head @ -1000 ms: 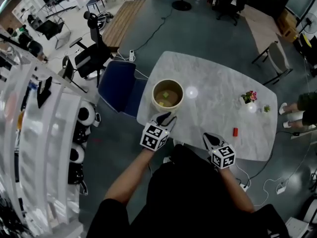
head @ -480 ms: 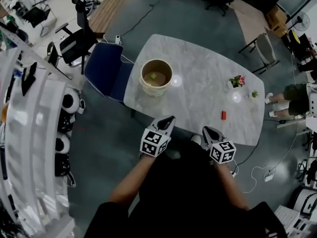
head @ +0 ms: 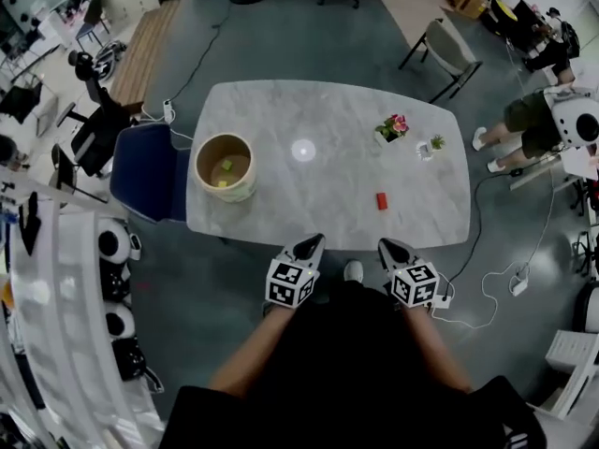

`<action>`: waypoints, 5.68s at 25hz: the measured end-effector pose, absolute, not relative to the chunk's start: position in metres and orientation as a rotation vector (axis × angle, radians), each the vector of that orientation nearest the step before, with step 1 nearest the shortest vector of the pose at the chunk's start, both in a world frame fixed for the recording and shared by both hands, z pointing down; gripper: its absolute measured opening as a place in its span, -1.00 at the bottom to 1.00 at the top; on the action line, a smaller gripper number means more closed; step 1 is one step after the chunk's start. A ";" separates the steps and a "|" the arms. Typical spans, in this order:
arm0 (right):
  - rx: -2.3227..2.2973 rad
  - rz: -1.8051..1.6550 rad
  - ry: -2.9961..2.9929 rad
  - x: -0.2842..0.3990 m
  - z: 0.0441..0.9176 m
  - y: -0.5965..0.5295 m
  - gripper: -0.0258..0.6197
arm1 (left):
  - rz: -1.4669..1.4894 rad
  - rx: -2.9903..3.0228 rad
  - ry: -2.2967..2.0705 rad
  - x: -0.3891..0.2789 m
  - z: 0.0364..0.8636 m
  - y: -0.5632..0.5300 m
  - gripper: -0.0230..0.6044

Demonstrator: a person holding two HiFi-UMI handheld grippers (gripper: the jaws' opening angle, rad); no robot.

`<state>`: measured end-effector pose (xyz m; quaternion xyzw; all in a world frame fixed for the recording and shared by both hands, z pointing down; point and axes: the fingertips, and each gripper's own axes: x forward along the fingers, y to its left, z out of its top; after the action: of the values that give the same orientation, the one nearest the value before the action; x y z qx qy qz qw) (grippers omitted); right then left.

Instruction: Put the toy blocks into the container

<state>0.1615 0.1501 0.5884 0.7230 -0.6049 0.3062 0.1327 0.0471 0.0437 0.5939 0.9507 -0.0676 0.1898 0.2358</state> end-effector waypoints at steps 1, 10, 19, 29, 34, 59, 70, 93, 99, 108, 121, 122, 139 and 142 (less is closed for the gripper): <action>2.117 0.898 -1.746 0.171 0.590 0.157 -0.92 | 0.538 2.613 -0.170 0.058 0.595 0.050 -0.91; 2.126 0.926 -1.807 0.255 0.613 0.180 -0.92 | 0.642 2.600 -0.215 0.144 0.611 0.081 -0.91; 1.958 0.941 -1.925 0.312 0.661 0.164 -0.92 | 0.665 2.533 -0.366 0.200 0.632 0.108 -0.91; 1.781 1.079 -1.921 0.344 0.738 0.123 -0.53 | 0.647 2.512 -0.576 0.216 0.625 0.096 -0.91; 1.658 1.129 -1.858 0.345 0.785 0.114 -0.37 | 0.634 2.497 -0.668 0.214 0.624 0.093 -0.91; 1.584 1.053 -1.598 0.340 0.837 0.101 -0.46 | 0.534 2.381 -0.758 0.138 0.643 0.093 -0.91; 1.654 1.024 -1.587 0.296 0.801 0.085 -0.51 | 0.439 2.394 -0.726 0.058 0.631 0.053 -0.91; 1.647 0.927 -1.854 0.099 0.710 -0.026 -0.52 | 0.329 2.456 -0.893 -0.128 0.594 -0.008 -0.91; 1.645 0.885 -1.966 0.047 0.671 -0.059 -0.52 | 0.272 2.462 -0.974 -0.172 0.582 -0.016 -0.91; 1.562 0.679 -2.135 -0.001 0.612 -0.114 -0.52 | 0.191 2.439 -1.060 -0.199 0.573 -0.033 -0.91; 1.473 0.608 -2.208 -0.040 0.599 -0.195 -0.52 | 0.202 2.420 -1.063 -0.212 0.574 -0.085 -0.91; 1.468 0.610 -2.206 -0.040 0.600 -0.199 -0.52 | 0.206 2.422 -1.056 -0.210 0.574 -0.090 -0.91; 1.395 0.660 -2.189 -0.040 0.615 -0.269 -0.52 | 0.293 2.457 -0.956 -0.179 0.573 -0.189 -0.91; 1.375 0.672 -2.178 -0.038 0.621 -0.276 -0.52 | 0.310 2.460 -0.940 -0.172 0.574 -0.201 -0.91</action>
<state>-0.0380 -0.2765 0.6207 0.5018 -0.7948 0.2453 0.2372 -0.1723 -0.2008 0.5738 0.9001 -0.3438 0.1135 0.2423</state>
